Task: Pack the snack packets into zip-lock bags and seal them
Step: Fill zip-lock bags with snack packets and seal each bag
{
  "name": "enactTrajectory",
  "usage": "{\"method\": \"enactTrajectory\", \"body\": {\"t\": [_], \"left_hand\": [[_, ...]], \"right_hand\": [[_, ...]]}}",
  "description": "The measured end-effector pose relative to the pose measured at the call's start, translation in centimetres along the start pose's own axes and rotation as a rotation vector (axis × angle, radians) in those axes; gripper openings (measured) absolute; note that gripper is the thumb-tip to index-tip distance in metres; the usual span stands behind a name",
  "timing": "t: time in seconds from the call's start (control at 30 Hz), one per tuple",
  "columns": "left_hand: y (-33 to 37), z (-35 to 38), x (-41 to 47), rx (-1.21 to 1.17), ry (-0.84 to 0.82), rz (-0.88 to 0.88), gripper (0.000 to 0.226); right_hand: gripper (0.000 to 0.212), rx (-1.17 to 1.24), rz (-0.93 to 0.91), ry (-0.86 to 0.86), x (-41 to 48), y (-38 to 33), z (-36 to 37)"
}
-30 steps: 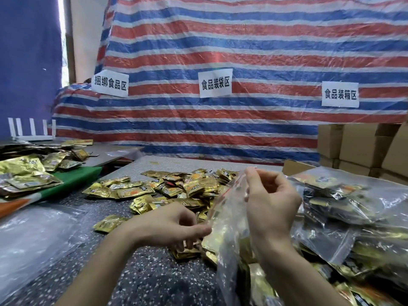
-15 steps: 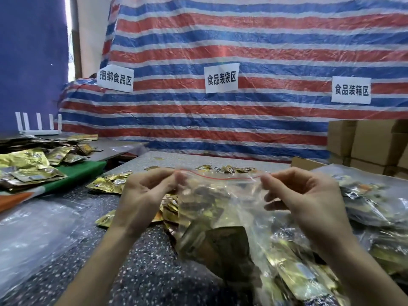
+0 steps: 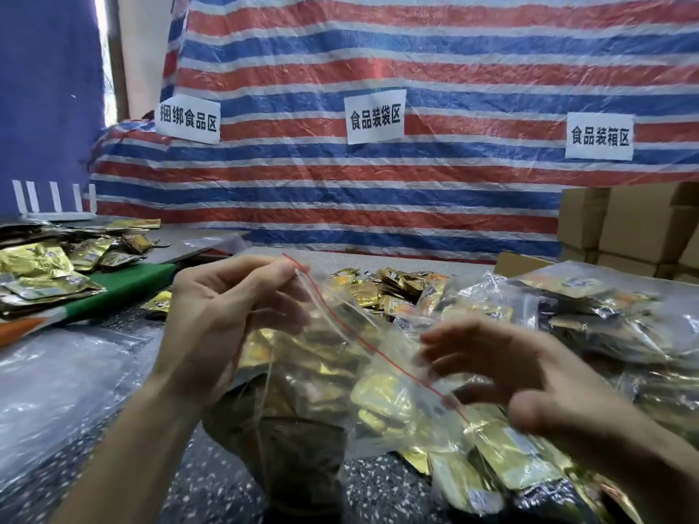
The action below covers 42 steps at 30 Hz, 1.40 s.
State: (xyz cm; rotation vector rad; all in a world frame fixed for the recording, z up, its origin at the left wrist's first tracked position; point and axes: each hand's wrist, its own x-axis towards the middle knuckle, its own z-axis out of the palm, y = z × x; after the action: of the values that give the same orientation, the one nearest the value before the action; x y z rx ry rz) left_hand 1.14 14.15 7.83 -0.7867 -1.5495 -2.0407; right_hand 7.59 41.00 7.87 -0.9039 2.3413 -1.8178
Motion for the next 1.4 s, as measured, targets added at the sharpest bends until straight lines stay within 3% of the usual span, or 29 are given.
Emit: {"method": "enactTrajectory", "body": {"t": [0.07, 0.17, 0.3, 0.47, 0.53, 0.67, 0.8, 0.97, 1.2, 1.4], "left_hand": [[-0.1, 0.2, -0.1, 0.019, 0.027, 0.023, 0.015], [-0.1, 0.3, -0.2, 0.012, 0.044, 0.024, 0.015], [-0.1, -0.4, 0.0, -0.131, 0.062, -0.073, 0.011], [-0.3, -0.8, -0.2, -0.173, 0.01, -0.16, 0.022], [-0.6, -0.4, -0.3, -0.127, 0.0, -0.177, 0.026], [-1.0, -0.2, -0.3, -0.006, 0.0, -0.159, 0.03], [-1.2, -0.3, -0.3, -0.021, 0.009, -0.141, 0.023], [-1.7, 0.0, -0.3, -0.028, 0.013, -0.123, 0.005], [-1.8, 0.5, -0.8, -0.028, -0.133, -0.259, 0.021], [-2.3, 0.7, -1.0, 0.006, -0.146, -0.21, 0.018]], "right_hand": [[0.075, -0.067, 0.015, -0.054, 0.1, 0.2, 1.1], [0.046, -0.146, -0.078, 0.118, 0.7, 0.5, 2.5], [0.027, -0.073, -0.226, 0.343, 1.1, 1.0, 2.8], [0.059, 0.035, -0.284, 0.605, 1.1, 1.3, 1.9], [0.061, 0.043, -0.273, 0.675, 1.0, 1.4, 1.5], [0.038, 0.011, -0.217, 0.698, 0.8, 2.0, 0.9], [0.04, 0.018, -0.214, 0.658, 0.8, 1.9, 0.8], [0.023, 0.027, -0.222, 0.674, 0.9, 1.8, 1.1], [0.019, 0.026, -0.198, 0.816, 1.5, 3.0, 1.6], [0.027, 0.016, -0.209, 0.833, 1.8, 2.9, 2.3]]}}
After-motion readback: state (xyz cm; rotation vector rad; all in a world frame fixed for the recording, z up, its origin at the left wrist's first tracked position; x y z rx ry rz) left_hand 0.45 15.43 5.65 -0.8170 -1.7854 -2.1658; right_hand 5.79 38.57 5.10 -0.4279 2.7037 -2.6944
